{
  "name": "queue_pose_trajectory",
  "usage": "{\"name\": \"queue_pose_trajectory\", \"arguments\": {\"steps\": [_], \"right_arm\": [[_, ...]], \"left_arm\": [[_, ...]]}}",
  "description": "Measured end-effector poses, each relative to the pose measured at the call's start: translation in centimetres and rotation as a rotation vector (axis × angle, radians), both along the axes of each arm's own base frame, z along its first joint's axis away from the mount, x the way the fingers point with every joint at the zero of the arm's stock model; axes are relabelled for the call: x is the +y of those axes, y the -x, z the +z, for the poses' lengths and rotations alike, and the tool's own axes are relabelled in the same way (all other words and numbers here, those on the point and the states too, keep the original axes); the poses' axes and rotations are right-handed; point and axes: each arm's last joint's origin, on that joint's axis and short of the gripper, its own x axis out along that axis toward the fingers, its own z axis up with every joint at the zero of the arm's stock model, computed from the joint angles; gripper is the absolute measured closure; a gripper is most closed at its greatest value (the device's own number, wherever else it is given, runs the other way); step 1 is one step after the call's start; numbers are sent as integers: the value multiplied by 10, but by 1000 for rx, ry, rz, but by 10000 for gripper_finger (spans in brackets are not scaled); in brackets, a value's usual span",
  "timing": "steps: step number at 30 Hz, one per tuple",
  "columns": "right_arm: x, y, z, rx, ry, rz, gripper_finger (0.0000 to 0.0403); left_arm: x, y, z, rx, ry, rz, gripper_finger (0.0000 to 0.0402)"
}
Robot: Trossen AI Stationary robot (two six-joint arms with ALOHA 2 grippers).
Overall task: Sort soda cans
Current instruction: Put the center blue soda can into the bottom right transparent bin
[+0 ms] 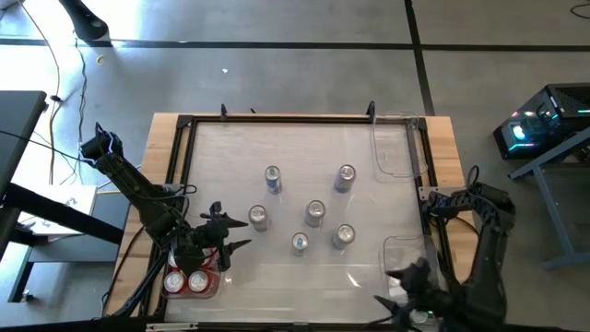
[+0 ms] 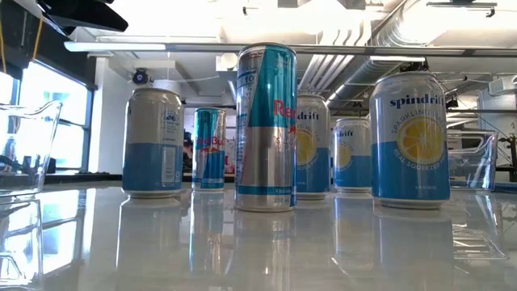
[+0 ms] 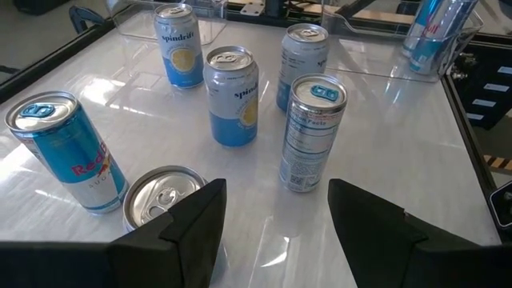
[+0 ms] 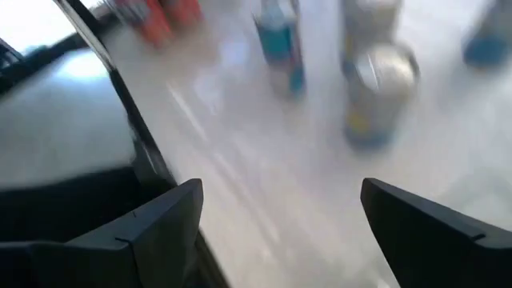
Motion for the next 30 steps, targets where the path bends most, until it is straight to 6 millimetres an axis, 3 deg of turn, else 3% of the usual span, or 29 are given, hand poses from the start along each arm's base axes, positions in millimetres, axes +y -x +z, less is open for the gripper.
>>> {"name": "queue_pose_trajectory", "arguments": {"steps": [5,10,16,19,23,30], "right_arm": [[-7,-44,1,-67,135,74,66],[-17,-114,-11,-31,285,215,66],[-59,-185,-23,100,396,416,66],[-91,-206,-25,167,417,452,66],[-124,-227,-26,201,323,499,66],[-141,-242,-44,268,237,552,66]], "left_arm": [[0,0,0,-1,1,0,188],[0,0,0,-1,1,0,188],[0,0,0,-1,1,0,188],[0,0,0,2,4,-4,188],[0,0,0,3,5,-6,188],[0,0,0,2,12,-3,188]]}}
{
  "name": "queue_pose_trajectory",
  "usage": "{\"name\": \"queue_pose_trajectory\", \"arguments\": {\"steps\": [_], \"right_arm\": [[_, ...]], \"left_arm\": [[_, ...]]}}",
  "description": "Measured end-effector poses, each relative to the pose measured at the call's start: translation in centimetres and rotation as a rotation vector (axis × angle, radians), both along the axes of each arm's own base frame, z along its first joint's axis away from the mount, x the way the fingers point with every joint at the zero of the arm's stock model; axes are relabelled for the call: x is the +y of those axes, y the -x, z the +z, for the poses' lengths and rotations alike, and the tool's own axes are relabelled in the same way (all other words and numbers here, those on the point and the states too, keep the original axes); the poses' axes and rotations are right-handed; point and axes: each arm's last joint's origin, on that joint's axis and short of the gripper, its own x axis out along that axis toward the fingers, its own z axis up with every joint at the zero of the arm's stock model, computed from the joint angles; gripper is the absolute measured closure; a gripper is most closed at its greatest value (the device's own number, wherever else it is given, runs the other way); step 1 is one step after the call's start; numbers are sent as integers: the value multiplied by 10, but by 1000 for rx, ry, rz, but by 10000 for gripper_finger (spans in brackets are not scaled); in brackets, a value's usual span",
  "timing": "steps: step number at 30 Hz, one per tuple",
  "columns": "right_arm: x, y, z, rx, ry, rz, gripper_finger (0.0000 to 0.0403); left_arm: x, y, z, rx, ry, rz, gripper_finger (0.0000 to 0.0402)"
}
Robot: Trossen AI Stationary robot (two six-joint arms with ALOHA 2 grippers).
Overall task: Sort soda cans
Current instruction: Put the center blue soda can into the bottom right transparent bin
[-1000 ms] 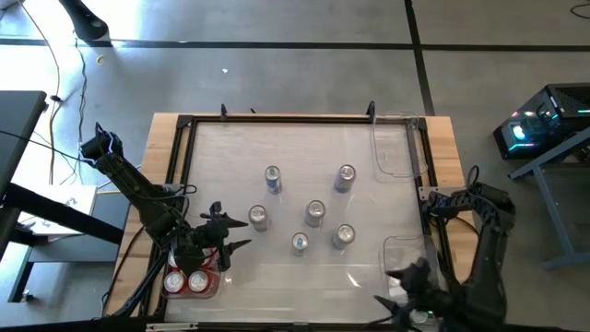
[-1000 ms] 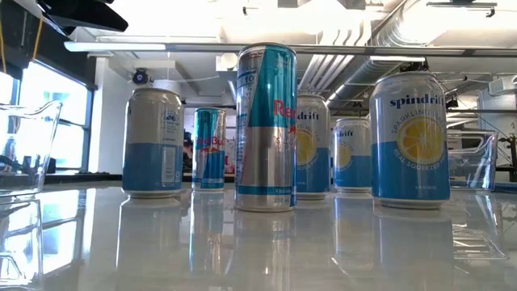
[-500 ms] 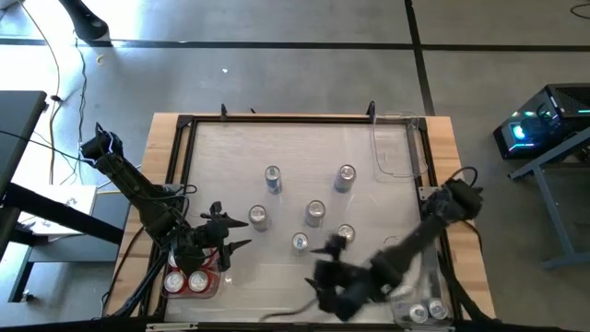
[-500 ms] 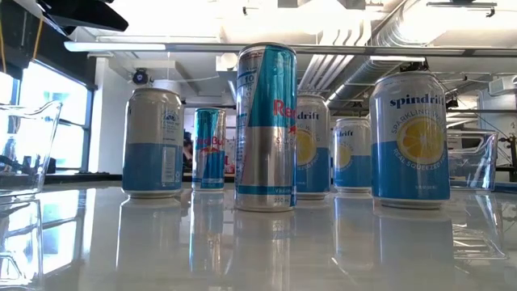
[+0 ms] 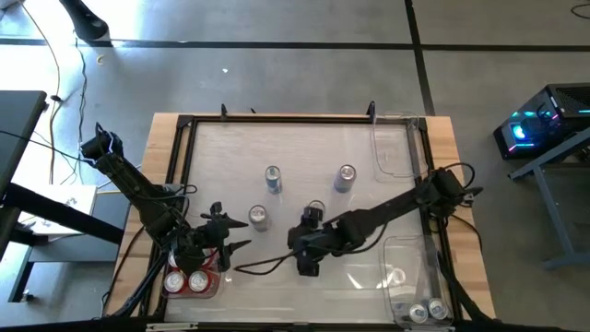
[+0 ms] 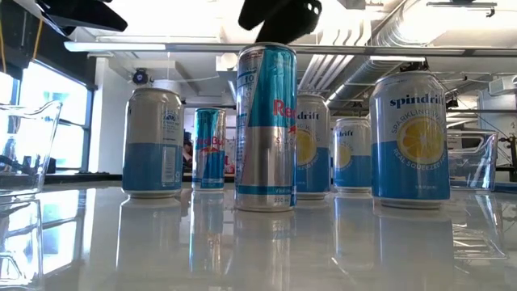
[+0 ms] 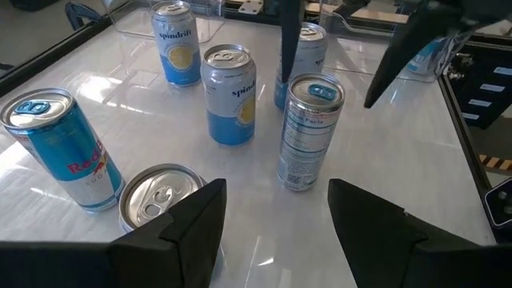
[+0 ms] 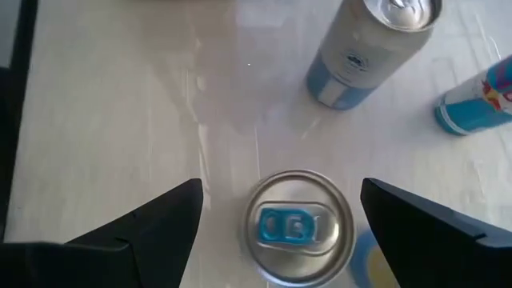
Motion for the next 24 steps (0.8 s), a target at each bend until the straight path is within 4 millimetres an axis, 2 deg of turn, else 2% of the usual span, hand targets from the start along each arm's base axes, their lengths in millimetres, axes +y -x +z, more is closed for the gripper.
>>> {"name": "queue_pose_trajectory", "arguments": {"steps": [9,13,18,21,24], "right_arm": [[-3,-10,-30,115,-37,-18,68],[-3,-12,-35,120,-46,-38,96],[0,-11,-33,116,-81,-38,180],[8,-3,-23,124,-138,-20,186],[17,19,1,132,-188,-14,186]], "left_arm": [[0,0,0,-2,12,1,188],[0,0,0,-5,17,2,188],[0,0,0,-6,17,3,188],[-1,0,0,-6,24,4,188],[-1,0,0,-5,33,5,188]]}}
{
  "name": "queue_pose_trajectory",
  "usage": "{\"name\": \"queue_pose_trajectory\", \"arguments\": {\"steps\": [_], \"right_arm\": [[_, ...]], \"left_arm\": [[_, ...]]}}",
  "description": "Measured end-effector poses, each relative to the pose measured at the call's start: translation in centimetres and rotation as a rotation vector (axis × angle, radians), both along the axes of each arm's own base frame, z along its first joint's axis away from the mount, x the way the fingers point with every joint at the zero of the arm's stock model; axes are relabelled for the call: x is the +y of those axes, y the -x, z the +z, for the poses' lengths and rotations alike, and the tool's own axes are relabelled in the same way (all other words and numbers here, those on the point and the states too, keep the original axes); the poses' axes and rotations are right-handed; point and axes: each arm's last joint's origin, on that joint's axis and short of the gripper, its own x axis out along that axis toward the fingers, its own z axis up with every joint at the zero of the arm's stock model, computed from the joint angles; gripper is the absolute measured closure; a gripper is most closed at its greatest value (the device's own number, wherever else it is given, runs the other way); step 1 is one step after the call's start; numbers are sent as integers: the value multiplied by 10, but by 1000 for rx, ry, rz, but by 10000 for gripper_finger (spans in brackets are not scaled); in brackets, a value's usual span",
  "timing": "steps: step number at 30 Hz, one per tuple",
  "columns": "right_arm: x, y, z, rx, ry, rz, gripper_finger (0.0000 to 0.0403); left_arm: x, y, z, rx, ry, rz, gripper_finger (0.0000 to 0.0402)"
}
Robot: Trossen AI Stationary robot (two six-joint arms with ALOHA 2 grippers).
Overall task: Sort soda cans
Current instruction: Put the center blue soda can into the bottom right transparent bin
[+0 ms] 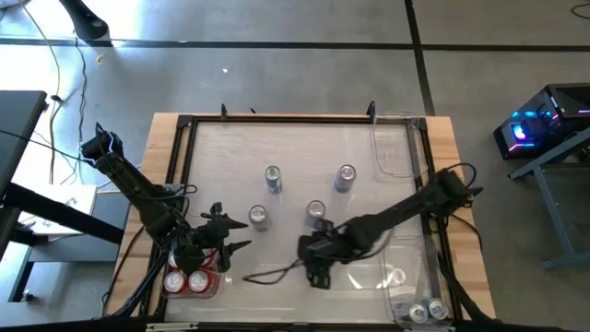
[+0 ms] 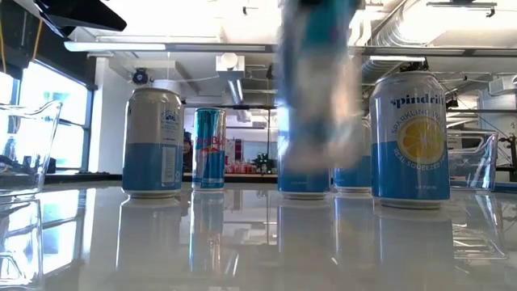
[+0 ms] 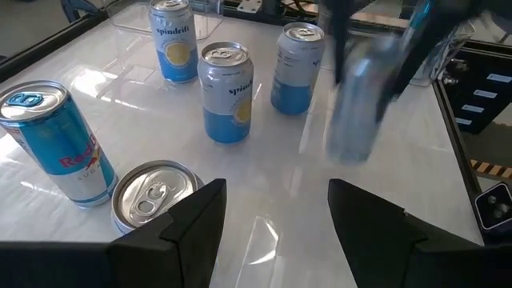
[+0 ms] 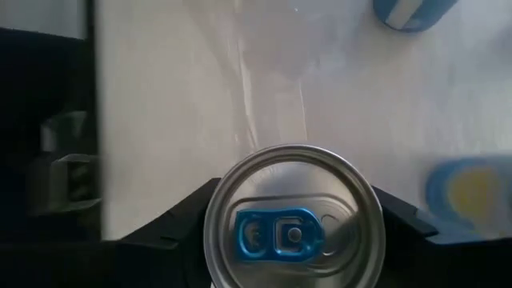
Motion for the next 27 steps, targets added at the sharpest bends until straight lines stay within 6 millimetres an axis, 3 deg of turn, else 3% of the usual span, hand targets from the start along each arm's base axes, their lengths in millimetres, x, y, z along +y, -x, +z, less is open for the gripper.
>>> {"name": "queue_pose_trajectory", "arguments": {"steps": [8,12,16,20,24,27], "right_arm": [[31,87,77,-105,-87,-81,186],[37,142,99,-72,-104,-211,186],[40,191,106,-44,-60,-357,186],[46,227,102,21,-27,-466,186],[56,245,94,14,-71,-522,186],[60,255,78,112,-60,-569,186]], "left_arm": [[0,0,0,0,1,0,188],[0,0,0,-3,-2,4,188],[0,0,0,-4,-2,4,188],[0,0,0,-4,-1,4,188],[0,0,0,-4,-2,5,188],[0,0,0,-4,-4,5,188]]}}
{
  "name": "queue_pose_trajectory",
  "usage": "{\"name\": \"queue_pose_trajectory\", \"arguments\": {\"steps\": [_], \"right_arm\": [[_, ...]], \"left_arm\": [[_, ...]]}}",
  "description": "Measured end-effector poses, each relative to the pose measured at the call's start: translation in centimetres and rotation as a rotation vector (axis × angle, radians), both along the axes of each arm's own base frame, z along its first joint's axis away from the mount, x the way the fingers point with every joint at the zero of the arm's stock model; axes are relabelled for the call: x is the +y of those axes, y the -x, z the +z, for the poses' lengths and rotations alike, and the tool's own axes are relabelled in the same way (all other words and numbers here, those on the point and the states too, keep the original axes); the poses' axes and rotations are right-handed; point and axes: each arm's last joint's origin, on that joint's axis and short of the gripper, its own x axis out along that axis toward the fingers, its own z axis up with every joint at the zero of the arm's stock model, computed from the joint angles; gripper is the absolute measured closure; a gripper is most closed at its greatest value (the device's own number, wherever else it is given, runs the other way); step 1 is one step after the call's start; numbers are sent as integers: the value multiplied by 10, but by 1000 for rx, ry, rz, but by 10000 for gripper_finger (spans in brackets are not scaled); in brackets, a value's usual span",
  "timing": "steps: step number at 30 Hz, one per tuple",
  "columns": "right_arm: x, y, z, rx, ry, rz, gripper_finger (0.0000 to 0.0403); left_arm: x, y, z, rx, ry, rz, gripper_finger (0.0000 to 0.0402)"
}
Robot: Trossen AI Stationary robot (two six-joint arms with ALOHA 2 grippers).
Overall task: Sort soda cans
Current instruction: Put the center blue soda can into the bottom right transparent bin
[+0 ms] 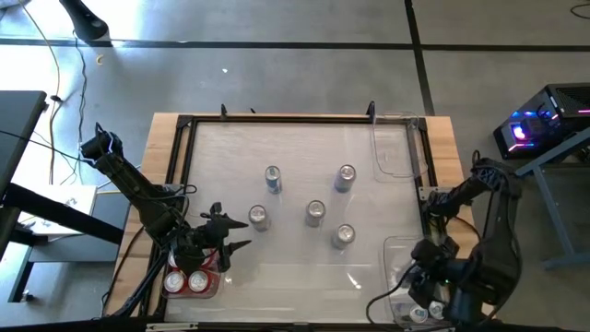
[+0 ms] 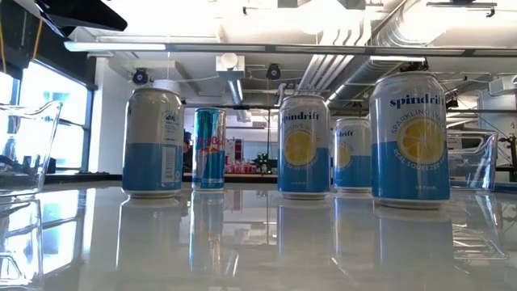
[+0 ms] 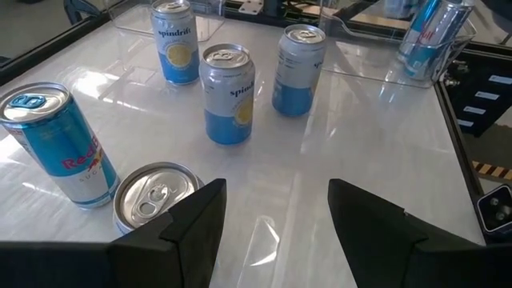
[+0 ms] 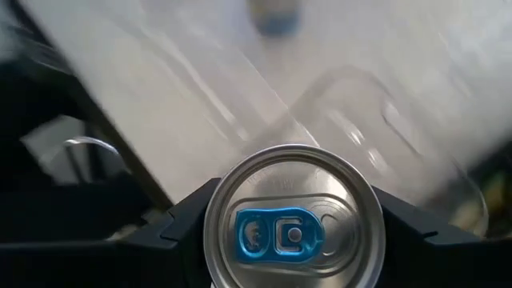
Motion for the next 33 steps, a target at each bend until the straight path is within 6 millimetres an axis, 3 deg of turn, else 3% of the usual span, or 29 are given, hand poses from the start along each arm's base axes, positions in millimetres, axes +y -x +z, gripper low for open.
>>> {"name": "queue_pose_trajectory", "arguments": {"steps": [7,15,33], "right_arm": [[3,23,-38,100,59,-96,186],[9,46,-50,165,20,-196,186],[37,52,-79,212,36,-255,186]], "left_arm": [[0,0,0,0,-8,-3,188],[0,0,0,2,-14,-7,188],[0,0,0,3,-12,-8,188]]}}
